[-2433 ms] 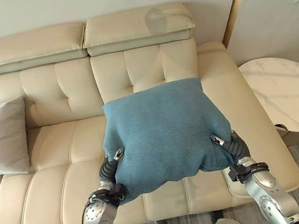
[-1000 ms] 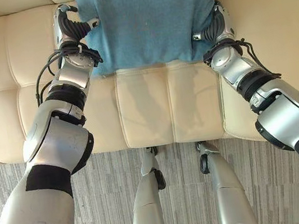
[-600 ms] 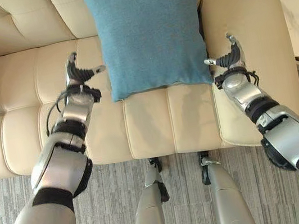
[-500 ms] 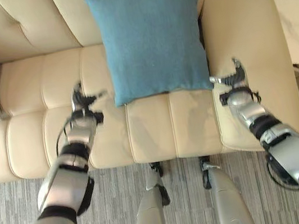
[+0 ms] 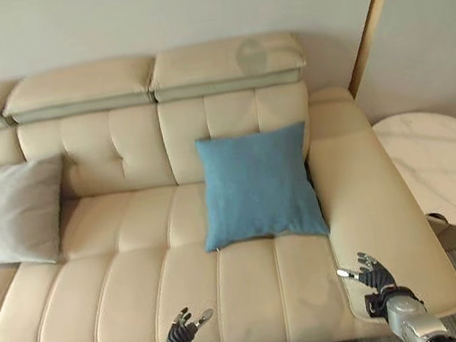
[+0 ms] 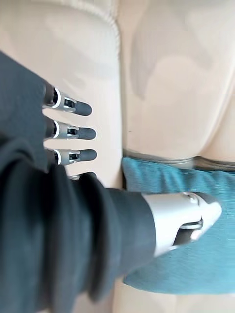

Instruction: Pick up all the scattered cushions and arrange them neatly on the sofa.

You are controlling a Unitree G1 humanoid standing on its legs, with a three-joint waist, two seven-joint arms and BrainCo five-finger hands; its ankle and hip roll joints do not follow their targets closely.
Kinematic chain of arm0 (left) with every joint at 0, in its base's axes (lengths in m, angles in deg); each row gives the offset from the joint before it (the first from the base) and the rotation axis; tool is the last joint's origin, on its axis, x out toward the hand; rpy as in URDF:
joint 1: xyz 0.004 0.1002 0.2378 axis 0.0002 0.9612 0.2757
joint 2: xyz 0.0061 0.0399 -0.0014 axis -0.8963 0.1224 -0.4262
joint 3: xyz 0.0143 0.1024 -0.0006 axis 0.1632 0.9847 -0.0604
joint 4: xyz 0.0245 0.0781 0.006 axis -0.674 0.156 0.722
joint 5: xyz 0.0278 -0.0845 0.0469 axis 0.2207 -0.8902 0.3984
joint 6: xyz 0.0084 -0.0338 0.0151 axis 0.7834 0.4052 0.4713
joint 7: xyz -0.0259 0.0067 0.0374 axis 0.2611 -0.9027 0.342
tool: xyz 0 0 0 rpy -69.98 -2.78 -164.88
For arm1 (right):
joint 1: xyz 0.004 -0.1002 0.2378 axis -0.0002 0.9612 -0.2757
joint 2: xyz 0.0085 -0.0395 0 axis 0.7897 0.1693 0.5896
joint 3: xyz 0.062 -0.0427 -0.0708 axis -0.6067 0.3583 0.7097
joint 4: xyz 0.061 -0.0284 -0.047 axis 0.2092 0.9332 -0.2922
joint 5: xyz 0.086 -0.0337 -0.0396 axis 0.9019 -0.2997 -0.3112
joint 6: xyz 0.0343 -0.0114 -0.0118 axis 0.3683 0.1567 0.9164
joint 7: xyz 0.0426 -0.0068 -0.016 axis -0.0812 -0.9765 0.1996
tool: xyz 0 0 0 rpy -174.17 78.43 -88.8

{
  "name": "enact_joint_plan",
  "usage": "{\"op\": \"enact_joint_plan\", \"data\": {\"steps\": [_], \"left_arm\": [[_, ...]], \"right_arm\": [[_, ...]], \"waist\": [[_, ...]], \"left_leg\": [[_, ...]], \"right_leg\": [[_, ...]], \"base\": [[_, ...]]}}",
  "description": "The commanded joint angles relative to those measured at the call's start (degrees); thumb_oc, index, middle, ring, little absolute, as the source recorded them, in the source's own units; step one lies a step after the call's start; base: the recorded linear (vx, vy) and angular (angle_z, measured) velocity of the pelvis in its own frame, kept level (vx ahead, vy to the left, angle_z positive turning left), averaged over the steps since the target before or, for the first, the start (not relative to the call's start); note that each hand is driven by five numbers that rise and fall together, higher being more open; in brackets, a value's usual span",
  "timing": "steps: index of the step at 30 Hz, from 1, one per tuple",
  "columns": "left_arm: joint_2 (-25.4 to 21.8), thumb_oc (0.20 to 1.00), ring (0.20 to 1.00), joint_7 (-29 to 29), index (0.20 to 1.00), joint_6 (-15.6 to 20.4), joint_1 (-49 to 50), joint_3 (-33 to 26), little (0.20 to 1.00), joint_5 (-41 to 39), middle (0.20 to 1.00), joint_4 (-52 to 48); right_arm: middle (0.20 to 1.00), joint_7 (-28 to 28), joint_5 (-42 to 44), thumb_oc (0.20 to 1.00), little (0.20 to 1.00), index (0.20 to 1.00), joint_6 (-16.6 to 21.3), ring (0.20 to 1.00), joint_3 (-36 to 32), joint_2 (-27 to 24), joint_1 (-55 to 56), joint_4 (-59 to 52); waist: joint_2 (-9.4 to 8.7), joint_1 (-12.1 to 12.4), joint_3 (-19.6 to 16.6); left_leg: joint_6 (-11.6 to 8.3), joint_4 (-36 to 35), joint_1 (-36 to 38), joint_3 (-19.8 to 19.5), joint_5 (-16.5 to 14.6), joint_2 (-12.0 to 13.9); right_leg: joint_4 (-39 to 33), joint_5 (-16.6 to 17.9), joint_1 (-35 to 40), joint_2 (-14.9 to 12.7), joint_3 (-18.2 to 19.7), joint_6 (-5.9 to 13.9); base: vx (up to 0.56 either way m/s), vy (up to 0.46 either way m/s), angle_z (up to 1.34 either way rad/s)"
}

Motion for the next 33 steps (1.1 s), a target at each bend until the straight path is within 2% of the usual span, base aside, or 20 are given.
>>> {"op": "enact_joint_plan", "data": {"steps": [1, 5, 7, 9, 10, 11, 12, 15, 17, 18, 19, 22, 23, 25, 26, 27, 30, 31, 32, 33], "left_arm": [[-2.9, 1.0, 1.0, -2.0, 1.0, 0.9, -2.8, 1.1, 1.0, 7.2, 1.0, -4.3], [-3.7, 1.0, 1.0, -1.8, 1.0, 1.0, -3.0, 2.1, 1.0, 9.3, 1.0, -5.3], [-5.3, 1.0, 1.0, -0.3, 1.0, 1.2, -3.6, 1.6, 1.0, 8.9, 1.0, -8.7], [-5.7, 1.0, 1.0, 0.0, 1.0, 1.3, -3.7, 1.3, 1.0, 8.6, 1.0, -9.6], [-6.5, 1.0, 1.0, -0.1, 1.0, 1.2, -3.4, 1.0, 1.0, 8.8, 1.0, -11.2], [-6.6, 1.0, 1.0, -0.1, 1.0, 1.2, -3.4, 1.0, 1.0, 8.8, 1.0, -11.2], [-7.5, 1.0, 1.0, -0.7, 1.0, 0.8, -2.6, 0.4, 1.0, 7.9, 1.0, -12.7], [-7.2, 1.0, 1.0, -0.4, 1.0, 0.4, -2.8, 0.5, 1.0, 7.7, 1.0, -11.2], [-6.9, 1.0, 1.0, -0.3, 1.0, 0.3, -2.8, 0.4, 1.0, 7.5, 1.0, -11.0], [-6.2, 1.0, 1.0, 0.3, 1.0, 0.2, -2.3, -0.4, 1.0, 6.5, 1.0, -11.2], [-5.9, 1.0, 1.0, 0.5, 1.0, 0.3, -2.3, -0.8, 1.0, 5.9, 1.0, -11.4], [-5.7, 1.0, 1.0, 0.5, 1.0, 0.1, -1.9, -1.1, 1.0, 5.9, 1.0, -11.6], [-5.3, 1.0, 1.0, 0.7, 1.0, 0.0, -1.5, -1.3, 1.0, 5.2, 1.0, -12.2], [-4.9, 1.0, 1.0, 0.8, 1.0, -0.1, -1.0, -1.2, 1.0, 4.8, 1.0, -12.5], [-4.6, 1.0, 1.0, 0.8, 1.0, -0.1, -0.6, -1.1, 1.0, 4.3, 1.0, -13.5], [-4.6, 1.0, 1.0, 0.8, 1.0, -0.1, -0.6, -1.1, 1.0, 4.3, 1.0, -13.5], [-4.1, 1.0, 1.0, 1.1, 1.0, 0.0, -0.8, -1.0, 1.0, 4.1, 1.0, -13.5], [-3.8, 1.0, 1.0, 1.4, 1.0, 0.1, -0.9, -1.1, 1.0, 3.7, 1.0, -13.5], [-3.6, 1.0, 1.0, 1.2, 1.0, 0.2, -0.4, -1.2, 1.0, 3.3, 1.0, -13.9], [-3.8, 1.0, 1.0, 1.1, 1.0, 0.1, -0.2, -1.1, 1.0, 3.4, 1.0, -14.1]], "right_arm": [[1.0, -2.7, -1.0, 1.0, 1.0, 1.0, 1.0, 1.0, 0.4, 0.0, -2.5, -0.3], [1.0, -2.7, -1.1, 1.0, 1.0, 1.0, 0.7, 1.0, 0.3, -0.1, -2.1, 0.1], [1.0, -1.4, -0.6, 1.0, 1.0, 1.0, 0.6, 1.0, 0.0, -0.1, -2.9, -1.8], [1.0, -1.3, -0.3, 1.0, 1.0, 1.0, 0.7, 1.0, -0.2, 0.2, -3.1, -2.6], [1.0, -0.9, -0.2, 1.0, 1.0, 1.0, 0.9, 1.0, -0.4, 0.9, -3.1, -2.7], [1.0, -0.9, -0.2, 1.0, 1.0, 1.0, 0.9, 1.0, -0.4, 0.9, -3.1, -2.7], [1.0, -0.9, -0.4, 1.0, 1.0, 1.0, 0.8, 1.0, -0.5, 1.0, -2.1, -2.9], [1.0, -0.5, -0.5, 1.0, 1.0, 1.0, 0.8, 1.0, -0.5, 1.2, -1.6, -2.7], [1.0, -0.4, -0.7, 1.0, 1.0, 1.0, 0.7, 1.0, -0.7, 1.2, -1.3, -3.1], [1.0, 0.0, -0.8, 1.0, 1.0, 1.0, 0.6, 1.0, -0.8, 1.3, -0.9, -4.3], [1.0, 0.1, -0.7, 1.0, 1.0, 1.0, 0.5, 1.0, -0.6, 1.3, -0.9, -4.9], [1.0, 0.3, -0.9, 1.0, 1.0, 1.0, 0.4, 1.0, -0.5, 1.2, -0.8, -5.2], [1.0, 0.8, -0.9, 1.0, 1.0, 1.0, 0.5, 1.0, -0.1, 0.7, -0.6, -6.1], [1.0, 1.1, -0.9, 1.0, 1.0, 1.0, 0.6, 1.0, 0.0, 0.3, -0.2, -7.5], [1.0, 1.3, -0.2, 1.0, 1.0, 1.0, 1.1, 1.0, -0.1, 0.0, 0.6, -9.0], [1.0, 1.3, -0.2, 1.0, 1.0, 1.0, 1.1, 1.0, -0.1, -0.1, 0.6, -9.0], [1.0, 2.0, -0.2, 1.0, 1.0, 1.0, 1.3, 1.0, 0.0, -0.8, -0.2, -7.8], [1.0, 2.2, -0.5, 1.0, 1.0, 1.0, 1.1, 1.0, 0.3, -1.0, -0.8, -7.3], [1.0, 1.9, -1.0, 1.0, 1.0, 1.0, 0.9, 1.0, 0.7, -1.4, -0.6, -7.8], [1.0, 1.6, -1.3, 1.0, 1.0, 1.0, 0.7, 1.0, 0.9, -1.5, -0.5, -7.9]], "waist": [[-2.76, 1.6, 2.4], [-3.28, 1.2, 2.9], [-3.28, 0.8, 6.6], [-3.36, 1.1, 7.5], [-2.73, 1.7, 7.7], [-2.75, 1.7, 7.5], [-2.22, 1.9, 6.9], [-2.58, 2.7, 5.2], [-2.74, 3.2, 4.6], [-3.83, 4.2, 4.3], [-4.03, 4.8, 4.0], [-4.13, 5.2, 3.8], [-3.53, 5.6, 4.2], [-2.54, 5.5, 5.2], [-1.42, 5.2, 7.3], [-1.4, 5.2, 7.3], [0.45, 5.0, 9.5], [0.6, 5.2, 10.2], [0.36, 4.6, 10.4], [-0.22, 4.3, 10.6]], "left_leg": [[-0.03, 0.1, 4.6, 0.3, -7.9, -2.8], [0.31, 0.0, 5.1, 0.3, -8.2, -3.0], [0.9, 0.2, 3.9, 1.1, -7.4, -2.4], [0.96, 0.2, 3.5, 1.7, -7.1, -1.9], [0.73, 0.2, 2.6, 3.4, -6.2, -0.7], [0.73, 0.2, 2.3, 3.4, -6.1, -0.7], [1.02, 0.3, 1.3, 5.0, -5.1, 0.0], [1.5, 0.8, -0.3, 6.2, -4.5, -0.1], [1.58, 1.1, -1.3, 6.6, -4.1, -0.2], [1.37, 2.4, -3.3, 7.7, -3.2, -0.4], [0.85, 3.3, -5.1, 8.6, -2.3, 0.0], [0.55, 3.9, -5.9, 8.9, -1.7, 0.4], [-0.53, 5.3, -8.1, 9.2, 0.7, 2.0], [-1.51, 5.5, -9.4, 8.9, 2.5, 3.0], [-2.41, 6.0, -10.8, 8.4, 4.0, 3.7], [-2.41, 6.0, -10.8, 8.4, 4.0, 3.7], [-5.09, 6.1, -12.6, 6.5, 6.3, 4.5], [-5.47, 6.2, -12.9, 3.9, 5.8, 4.1], [-4.49, 8.9, -13.5, 0.3, 3.9, 3.4], [-3.85, 11.3, -12.9, -0.3, 2.1, 3.4]], "right_leg": [[1.3, -3.2, 0.4, 0.9, 1.1, 1.53], [3.4, -3.8, 0.0, 0.5, 1.5, 1.63], [9.6, -3.1, -4.8, 0.1, 1.7, 2.36], [11.4, -3.3, -6.1, -0.1, 1.0, 2.37], [14.4, -5.3, -5.9, -1.2, -3.4, 1.41], [14.4, -5.2, -6.1, -1.2, -3.5, 1.38], [20.9, -8.8, -4.1, -1.3, -4.8, 0.79], [24.2, -10.7, -0.5, -0.6, -2.4, 1.19], [24.7, -10.2, 0.2, 0.0, -1.1, 1.4], [21.1, -10.7, 3.9, 0.6, 0.6, 1.04], [16.6, -13.2, 6.3, 1.3, 0.2, 0.31], [13.1, -14.3, 7.5, 1.8, 0.1, -0.26], [9.0, -15.6, 8.1, 4.1, 0.8, -1.9], [6.8, -15.4, 8.1, 6.1, 1.3, -3.01], [5.9, -15.0, 7.8, 7.4, 1.1, -3.86], [5.9, -15.0, 7.8, 7.4, 1.1, -3.87], [4.8, -14.2, 6.8, 8.1, -0.4, -4.31], [5.1, -13.8, 5.9, 7.7, -0.6, -4.44], [4.8, -12.3, 4.4, 6.6, -1.5, -4.13], [4.8, -11.3, 3.8, 5.6, -1.8, -4.03]], "base": [[0.04, 0.082, -0.01], [-0.03, 0.067, -0.04], [-0.28, 0.072, -0.2], [-0.27, 0.04, -0.22], [-0.23, 0.032, -0.37], [-0.31, 0.076, -0.57], [-0.17, 0.047, -0.66], [-0.22, 0.003, -0.36], [-0.16, -0.061, -0.28], [-0.29, -0.149, -0.37], [-0.22, -0.136, -0.38], [-0.16, -0.124, -0.36], [-0.28, -0.213, -0.27], [-0.4, -0.254, -0.25], [-0.33, -0.175, -0.01], [-0.35, -0.17, 0.16], [-0.28, -0.072, 0.17], [-0.42, -0.045, 0.27], [-0.39, -0.027, 0.19], [-0.31, -0.002, 0.23]]}}
